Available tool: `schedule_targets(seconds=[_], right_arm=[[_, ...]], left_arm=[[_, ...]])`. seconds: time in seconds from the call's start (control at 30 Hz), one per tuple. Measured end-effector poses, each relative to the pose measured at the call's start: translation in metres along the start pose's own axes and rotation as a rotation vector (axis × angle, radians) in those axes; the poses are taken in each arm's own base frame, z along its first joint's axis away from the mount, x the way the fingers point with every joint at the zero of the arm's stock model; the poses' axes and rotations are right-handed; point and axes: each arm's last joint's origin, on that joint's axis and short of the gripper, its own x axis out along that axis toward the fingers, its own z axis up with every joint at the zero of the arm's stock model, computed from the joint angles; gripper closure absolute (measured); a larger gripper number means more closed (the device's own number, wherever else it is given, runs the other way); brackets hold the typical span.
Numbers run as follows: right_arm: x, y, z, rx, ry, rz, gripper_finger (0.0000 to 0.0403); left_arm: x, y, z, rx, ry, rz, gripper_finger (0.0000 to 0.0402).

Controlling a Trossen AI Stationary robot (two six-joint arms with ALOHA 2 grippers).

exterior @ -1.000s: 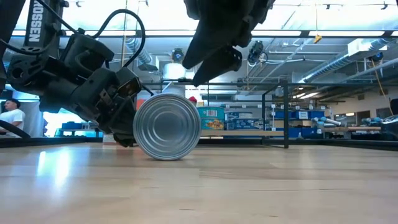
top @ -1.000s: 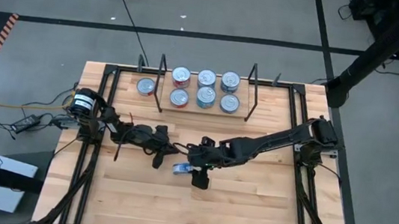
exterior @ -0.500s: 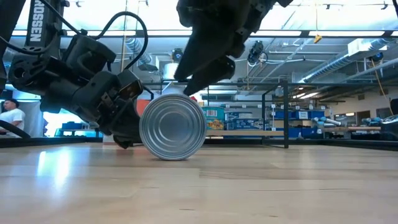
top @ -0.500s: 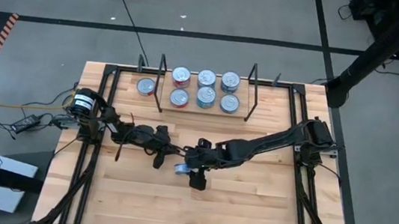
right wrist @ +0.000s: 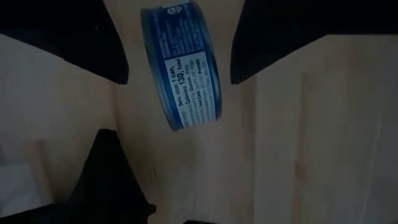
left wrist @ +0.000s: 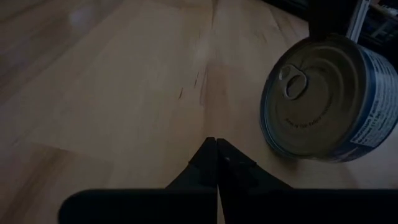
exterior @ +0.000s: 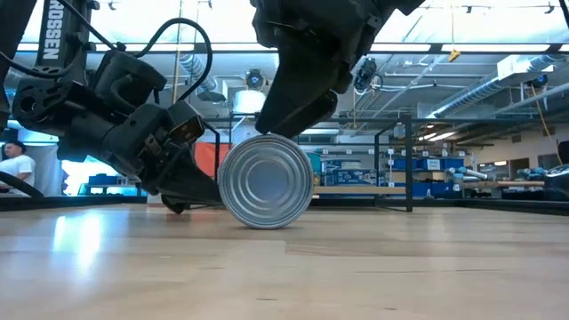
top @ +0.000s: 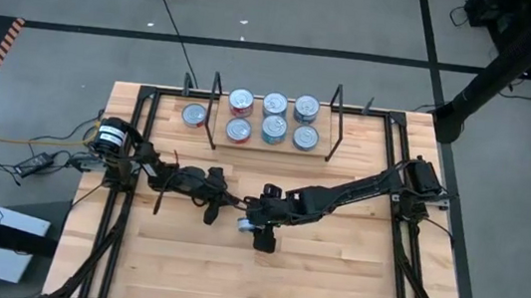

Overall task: Stack canned seafood by type on shelf
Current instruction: Stack the blue tuna can on top of the other blue tuna can

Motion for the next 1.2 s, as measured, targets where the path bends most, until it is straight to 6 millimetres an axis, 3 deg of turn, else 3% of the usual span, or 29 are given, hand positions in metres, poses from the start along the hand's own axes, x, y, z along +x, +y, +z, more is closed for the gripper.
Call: schedule_targets(seconds=[0.47, 0.77, 1.2], right_arm=[[0.000, -0.001, -0.004, -0.079, 0.050, 0.003, 0.0154], [0.025, -0.001, -0.017, -0.095, 0.129, 0.019, 0.0190], [0.014, 0.002, -0.011, 0.004, 0.071, -0.013, 0.0201]], left_arm=[[0.000, 0.000, 0.000, 0.000, 0.000, 0.004, 0.0401], [0.000, 0.000, 0.000, 0.000, -0.001, 0.013, 0.0401], [0.001, 0.000, 0.001, 0.001, -0.005, 0.013, 0.0401]])
